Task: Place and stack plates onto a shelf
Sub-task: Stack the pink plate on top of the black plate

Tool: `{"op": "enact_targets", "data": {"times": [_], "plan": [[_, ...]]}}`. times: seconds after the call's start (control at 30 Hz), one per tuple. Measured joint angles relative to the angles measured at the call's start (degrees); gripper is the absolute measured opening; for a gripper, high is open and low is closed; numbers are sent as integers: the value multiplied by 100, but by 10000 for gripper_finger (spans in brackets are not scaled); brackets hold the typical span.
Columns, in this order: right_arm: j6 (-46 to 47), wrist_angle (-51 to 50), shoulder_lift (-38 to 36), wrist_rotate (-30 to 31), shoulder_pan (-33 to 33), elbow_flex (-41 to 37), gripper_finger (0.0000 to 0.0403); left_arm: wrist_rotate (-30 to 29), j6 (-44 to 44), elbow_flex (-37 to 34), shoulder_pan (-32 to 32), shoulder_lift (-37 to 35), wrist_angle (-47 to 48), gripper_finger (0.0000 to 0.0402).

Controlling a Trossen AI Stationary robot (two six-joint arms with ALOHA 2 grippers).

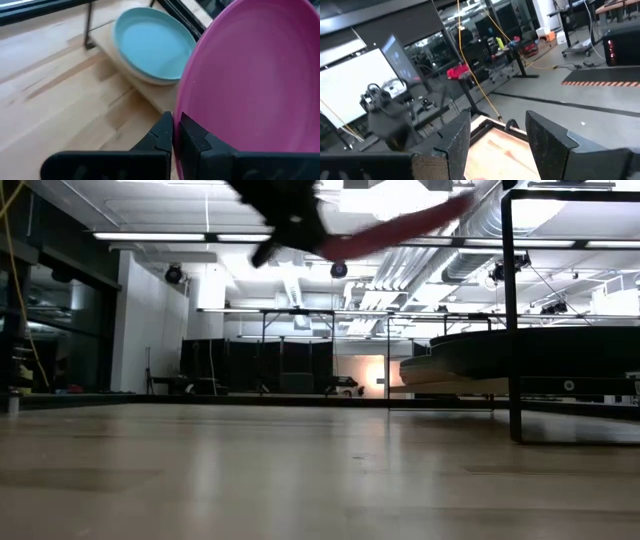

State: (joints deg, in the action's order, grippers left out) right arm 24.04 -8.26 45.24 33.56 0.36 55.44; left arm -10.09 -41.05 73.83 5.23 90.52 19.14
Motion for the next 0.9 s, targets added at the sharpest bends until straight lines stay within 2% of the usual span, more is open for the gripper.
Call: {"op": "enact_targets", "data": {"times": [0.2,0.4,0.57,0.9], "plan": [[-10,-11,-137,-1,0,0,172,-11,481,1388,-135,1528,18,0],[25,-60,-29,-54,0,0,172,101,956,2223,-193,2488,56,1],[161,-303,62,-116,0,0,172,297,1158,2380,-344,2718,56,1],[150,-338,284,-122,0,0,172,155,1305,2382,-576,3133,-297,18]]}}
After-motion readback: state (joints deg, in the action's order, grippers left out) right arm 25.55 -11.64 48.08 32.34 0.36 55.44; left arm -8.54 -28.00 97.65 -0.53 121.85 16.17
